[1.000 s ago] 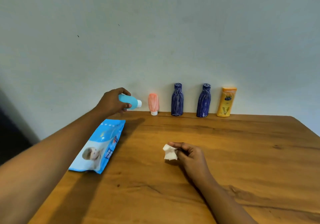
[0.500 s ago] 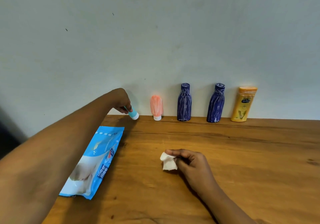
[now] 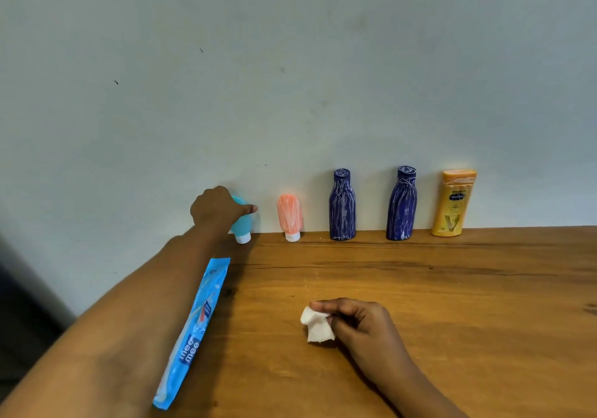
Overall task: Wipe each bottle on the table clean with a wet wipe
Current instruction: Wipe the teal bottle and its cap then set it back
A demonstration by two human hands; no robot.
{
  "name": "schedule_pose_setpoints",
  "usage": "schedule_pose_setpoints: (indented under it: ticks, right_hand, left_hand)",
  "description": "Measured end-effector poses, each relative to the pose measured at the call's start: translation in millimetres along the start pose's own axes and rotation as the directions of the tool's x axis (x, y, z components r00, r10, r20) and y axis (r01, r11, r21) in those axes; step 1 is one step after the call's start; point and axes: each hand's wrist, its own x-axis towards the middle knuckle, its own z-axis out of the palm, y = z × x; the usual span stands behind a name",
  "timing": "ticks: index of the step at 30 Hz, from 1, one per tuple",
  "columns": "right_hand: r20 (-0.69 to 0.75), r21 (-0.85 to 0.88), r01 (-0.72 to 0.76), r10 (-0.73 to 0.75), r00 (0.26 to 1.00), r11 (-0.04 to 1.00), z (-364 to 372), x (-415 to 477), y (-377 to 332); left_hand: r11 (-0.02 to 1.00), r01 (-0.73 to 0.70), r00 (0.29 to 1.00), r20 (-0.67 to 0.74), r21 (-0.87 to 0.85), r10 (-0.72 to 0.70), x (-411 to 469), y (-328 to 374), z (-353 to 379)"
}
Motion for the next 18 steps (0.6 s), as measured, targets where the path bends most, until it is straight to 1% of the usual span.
schedule_pose_setpoints:
  ticks: [2,4,10,18]
  right_hand:
    - [-0.003,0.004,0.004,-0.004,1.000,1.000,0,0,0]
    - [-0.004,0.009,0.002,-0.002,1.000,1.000,0,0,0]
    - [-0.009,-0.003,-0.010,0.010,1.000,1.000,0,-1,1]
    - [-0.007,-0.005,-0.024,0.024,1.000,1.000,-1,0,0]
  left_hand:
    - [0.998,0.029,0.999,-0.041,-0.052,-0.031,-6,-2,11]
    - [0.991,0.071,0.996,-0.043,-0.112,-0.077,-11,-4,20]
    - [0.930,0.235,0.972,0.058,-0.283,-0.228,-21,-10,43]
    - [0.901,0.261,0.962,0.015,-0.348,-0.272,-26,-3,51]
